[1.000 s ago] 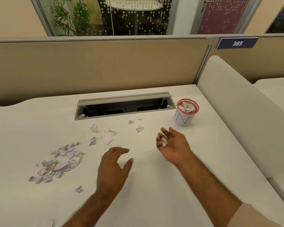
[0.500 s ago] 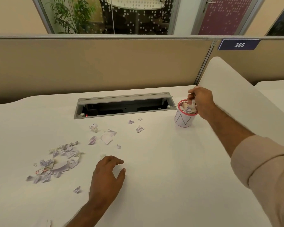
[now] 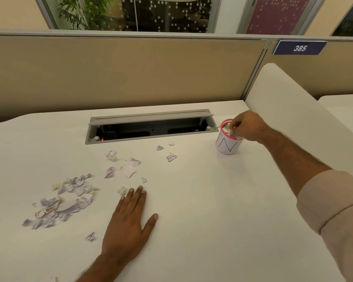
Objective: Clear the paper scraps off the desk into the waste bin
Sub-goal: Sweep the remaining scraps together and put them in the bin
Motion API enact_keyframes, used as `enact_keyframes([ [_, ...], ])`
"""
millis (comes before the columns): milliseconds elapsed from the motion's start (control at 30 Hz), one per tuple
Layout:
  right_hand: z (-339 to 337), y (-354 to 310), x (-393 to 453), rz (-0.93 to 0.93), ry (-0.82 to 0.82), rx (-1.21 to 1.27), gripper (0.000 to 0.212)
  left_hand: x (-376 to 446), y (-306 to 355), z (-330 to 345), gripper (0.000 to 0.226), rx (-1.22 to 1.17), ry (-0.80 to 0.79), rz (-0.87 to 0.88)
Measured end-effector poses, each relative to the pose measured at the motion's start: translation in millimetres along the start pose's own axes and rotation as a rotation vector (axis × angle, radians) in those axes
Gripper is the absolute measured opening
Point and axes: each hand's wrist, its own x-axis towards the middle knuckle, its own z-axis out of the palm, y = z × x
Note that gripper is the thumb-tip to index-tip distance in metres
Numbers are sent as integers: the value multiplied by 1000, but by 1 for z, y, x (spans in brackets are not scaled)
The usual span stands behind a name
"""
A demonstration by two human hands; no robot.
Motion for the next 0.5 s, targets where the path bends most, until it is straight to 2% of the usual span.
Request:
enact_keyframes([
  [167, 7, -9, 17, -29, -159, -177, 24, -1, 2, -2, 76, -3, -1, -7],
  [500, 27, -5, 42, 35, -205, -373, 35, -1, 2, -2, 75, -7, 15, -11],
])
